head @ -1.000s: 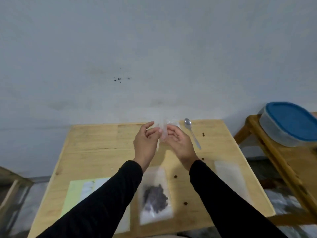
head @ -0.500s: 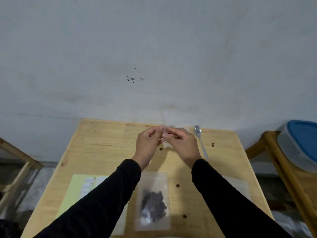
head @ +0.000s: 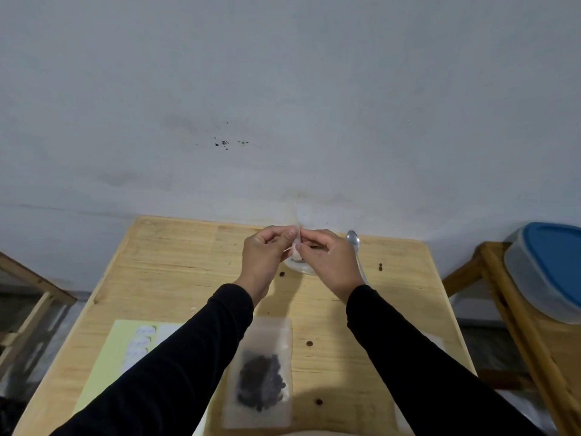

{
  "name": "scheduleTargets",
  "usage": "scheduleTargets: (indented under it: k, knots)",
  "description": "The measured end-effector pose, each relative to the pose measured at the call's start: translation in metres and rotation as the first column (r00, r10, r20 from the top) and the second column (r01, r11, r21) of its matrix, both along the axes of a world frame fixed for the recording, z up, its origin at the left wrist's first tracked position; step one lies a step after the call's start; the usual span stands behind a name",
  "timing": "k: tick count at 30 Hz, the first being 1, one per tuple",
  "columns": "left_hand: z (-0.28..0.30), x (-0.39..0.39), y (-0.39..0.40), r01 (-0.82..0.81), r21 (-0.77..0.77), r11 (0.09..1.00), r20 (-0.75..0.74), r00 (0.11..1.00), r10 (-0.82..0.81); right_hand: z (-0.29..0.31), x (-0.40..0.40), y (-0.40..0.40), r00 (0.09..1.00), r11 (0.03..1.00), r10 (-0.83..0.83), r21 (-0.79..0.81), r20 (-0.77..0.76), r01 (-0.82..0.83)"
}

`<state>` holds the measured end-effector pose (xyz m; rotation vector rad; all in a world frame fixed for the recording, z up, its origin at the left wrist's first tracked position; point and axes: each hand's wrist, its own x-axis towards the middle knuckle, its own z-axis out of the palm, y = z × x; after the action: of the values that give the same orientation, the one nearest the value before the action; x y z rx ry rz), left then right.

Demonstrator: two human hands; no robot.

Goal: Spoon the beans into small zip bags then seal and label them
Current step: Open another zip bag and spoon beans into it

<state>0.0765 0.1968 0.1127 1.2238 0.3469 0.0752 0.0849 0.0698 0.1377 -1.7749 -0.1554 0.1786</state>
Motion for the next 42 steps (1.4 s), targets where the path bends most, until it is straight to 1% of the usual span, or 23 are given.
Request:
scheduleTargets:
  k: [5,7,10,13,18,22,26,29,31,35,37,39,40,42]
  knots:
    - [0.001,0.005,-0.008,0.025,0.087,0.996,0.001,1.0,-0.025,0.002,0.002,-0.006,1.0,1.0,-0.004,0.029,-0.021,0.004]
    - [-0.001,0.007,-0.011,0.034,0.125,0.992,-0.011,0.999,-0.033,0.002,0.004,-0.009,1.0,1.0,-0.018,0.01,-0.014,0.018]
    - [-0.004,0.008,-0.014,0.035,0.221,0.975,-0.005,0.999,-0.035,0.002,0.005,-0.014,0.998,0.997,-0.042,-0.063,0.036,0.044]
    - [-0.004,0.006,-0.017,0.053,0.32,0.946,0.009,0.998,-0.059,-0.001,0.005,-0.017,0.992,0.991,-0.066,-0.112,0.105,0.078]
    - [-0.008,0.008,-0.019,0.046,0.481,0.875,-0.015,0.999,-0.044,-0.005,0.003,-0.016,0.975,0.958,-0.063,-0.26,0.213,0.119]
    - [-0.005,0.008,-0.019,0.029,0.573,0.819,-0.009,1.0,-0.029,-0.008,0.003,-0.014,0.978,0.958,-0.09,-0.253,0.186,0.137]
    - [-0.004,0.005,-0.019,0.066,0.636,0.769,-0.011,0.997,-0.076,-0.005,0.006,-0.016,0.983,0.957,-0.097,-0.256,0.153,0.134]
    - [-0.002,0.003,-0.021,0.043,0.698,0.715,0.025,0.996,-0.085,-0.003,0.006,-0.015,0.979,0.953,-0.147,-0.245,0.143,0.179]
    - [-0.001,0.002,-0.024,-0.002,0.722,0.692,0.067,0.996,-0.067,0.001,0.003,-0.011,0.972,0.946,-0.172,-0.25,0.157,0.208]
    - [0.001,-0.001,-0.028,-0.068,0.757,0.649,0.11,0.994,-0.024,0.001,-0.001,-0.005,0.956,0.92,-0.168,-0.311,0.239,0.24]
    - [-0.001,-0.003,-0.026,-0.098,0.768,0.633,0.112,0.994,0.019,-0.003,0.001,-0.006,0.945,0.901,-0.204,-0.329,0.255,0.283]
    - [-0.004,-0.006,-0.022,-0.109,0.773,0.624,0.099,0.994,0.051,-0.006,0.006,-0.013,0.937,0.877,-0.254,-0.353,0.238,0.327]
    - [-0.004,-0.009,-0.021,-0.103,0.777,0.621,0.094,0.994,0.047,-0.006,0.008,-0.015,0.947,0.877,-0.242,-0.37,0.213,0.307]
    - [-0.004,-0.01,-0.02,-0.076,0.773,0.629,0.079,0.997,0.024,-0.005,0.011,-0.018,0.971,0.887,-0.157,-0.407,0.178,0.218]
